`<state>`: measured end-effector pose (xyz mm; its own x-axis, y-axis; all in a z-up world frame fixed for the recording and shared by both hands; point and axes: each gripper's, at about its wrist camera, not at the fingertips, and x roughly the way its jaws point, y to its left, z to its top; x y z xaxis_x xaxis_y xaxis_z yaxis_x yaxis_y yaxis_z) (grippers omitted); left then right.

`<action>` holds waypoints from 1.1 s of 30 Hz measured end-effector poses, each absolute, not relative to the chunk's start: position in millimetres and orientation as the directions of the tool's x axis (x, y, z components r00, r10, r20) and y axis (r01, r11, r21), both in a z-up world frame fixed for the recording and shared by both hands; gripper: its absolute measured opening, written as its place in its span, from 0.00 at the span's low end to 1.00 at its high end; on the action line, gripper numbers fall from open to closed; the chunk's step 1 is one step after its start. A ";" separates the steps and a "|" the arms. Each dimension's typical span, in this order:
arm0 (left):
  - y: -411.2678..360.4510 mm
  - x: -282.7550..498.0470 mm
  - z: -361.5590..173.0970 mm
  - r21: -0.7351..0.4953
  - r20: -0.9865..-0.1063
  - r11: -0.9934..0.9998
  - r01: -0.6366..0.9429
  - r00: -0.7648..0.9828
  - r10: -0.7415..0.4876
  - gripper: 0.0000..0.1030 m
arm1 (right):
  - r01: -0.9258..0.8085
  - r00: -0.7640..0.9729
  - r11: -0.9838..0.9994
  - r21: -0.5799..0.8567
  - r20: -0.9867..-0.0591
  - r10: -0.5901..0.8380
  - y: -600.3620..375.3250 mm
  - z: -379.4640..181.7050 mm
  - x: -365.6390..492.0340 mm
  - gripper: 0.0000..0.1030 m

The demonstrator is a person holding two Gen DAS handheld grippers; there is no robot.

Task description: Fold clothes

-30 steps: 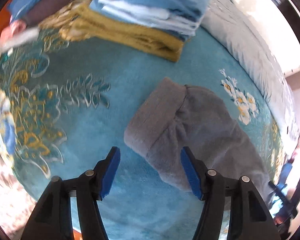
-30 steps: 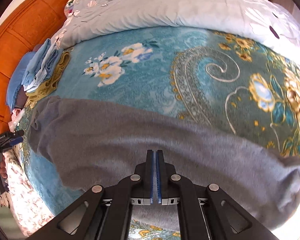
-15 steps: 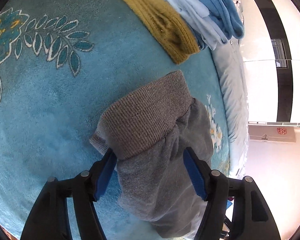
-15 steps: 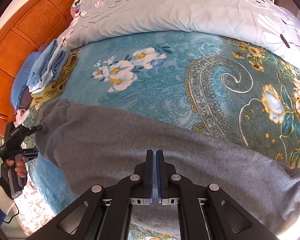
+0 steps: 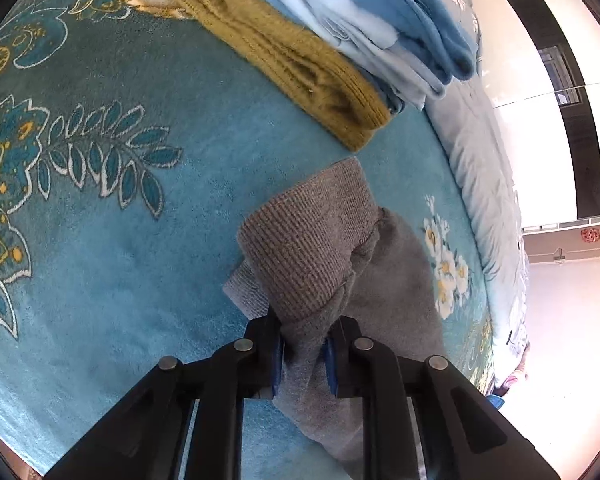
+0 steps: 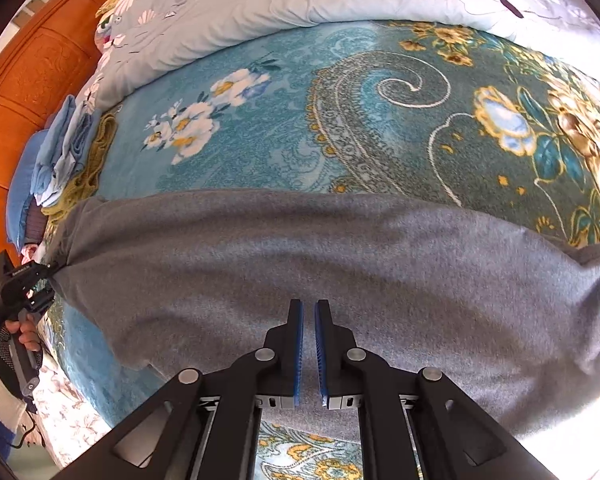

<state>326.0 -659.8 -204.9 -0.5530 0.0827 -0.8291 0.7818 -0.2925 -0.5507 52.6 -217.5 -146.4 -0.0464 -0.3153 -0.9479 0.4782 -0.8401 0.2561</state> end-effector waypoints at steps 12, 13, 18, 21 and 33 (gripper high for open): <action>-591.2 291.0 -124.1 -0.249 -0.932 -0.598 0.762 -0.357 -0.067 0.37 | 0.196 -0.234 -0.965 0.172 -0.948 -0.216 -86.8 -114.1 62.4 0.28; -586.3 290.8 -116.7 -0.228 -0.932 -0.631 0.742 -0.353 -0.078 0.37 | 0.154 -0.255 -0.976 0.152 -0.948 -0.188 -67.2 -111.7 64.2 0.31; -541.5 241.6 -101.8 -0.206 -0.928 -0.788 0.581 -0.372 -0.032 0.41 | -0.054 -0.282 -0.988 0.146 -0.951 -0.125 21.3 -115.4 55.1 0.35; -497.9 195.3 -109.3 -0.248 -0.924 -0.816 0.523 -0.381 0.037 0.41 | -0.084 -0.297 -0.978 0.190 -0.942 -0.158 48.1 -119.7 44.0 0.35; -351.4 108.3 -129.1 -0.348 -0.918 -0.836 0.425 -0.337 0.211 0.42 | -0.147 -0.248 -0.850 0.505 -0.851 -0.463 85.3 -153.3 21.3 0.41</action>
